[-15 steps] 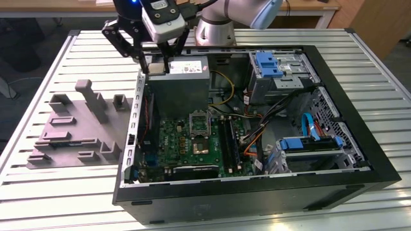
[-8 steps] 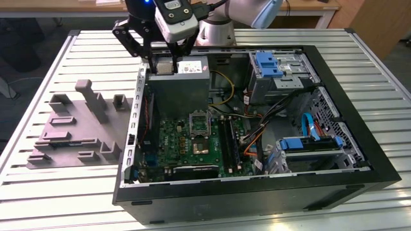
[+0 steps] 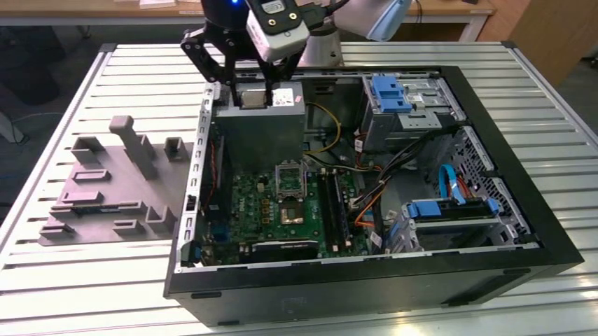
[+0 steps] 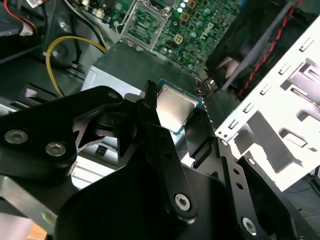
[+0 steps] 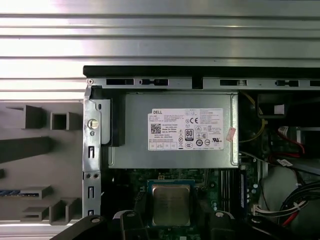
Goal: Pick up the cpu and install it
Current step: 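Pick up the cpu and move it towards the insertion slot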
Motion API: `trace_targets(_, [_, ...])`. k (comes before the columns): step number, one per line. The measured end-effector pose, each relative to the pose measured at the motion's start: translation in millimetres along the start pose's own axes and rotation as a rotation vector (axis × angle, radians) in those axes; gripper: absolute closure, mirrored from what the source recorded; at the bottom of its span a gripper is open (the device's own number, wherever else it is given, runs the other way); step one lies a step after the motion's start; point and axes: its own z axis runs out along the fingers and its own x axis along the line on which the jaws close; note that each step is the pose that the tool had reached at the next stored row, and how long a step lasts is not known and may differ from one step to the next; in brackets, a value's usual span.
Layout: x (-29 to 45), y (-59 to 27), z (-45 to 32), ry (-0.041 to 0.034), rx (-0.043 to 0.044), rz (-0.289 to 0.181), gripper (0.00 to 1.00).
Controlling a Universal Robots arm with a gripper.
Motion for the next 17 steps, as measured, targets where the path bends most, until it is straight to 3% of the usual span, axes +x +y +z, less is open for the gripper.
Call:
trace_targets(12, [-24.2,0.5,0.5,0.0,0.0,0.0,0.53])
trace_targets(17, [-26.0,0.5,0.5,0.0,0.0,0.0,0.53])
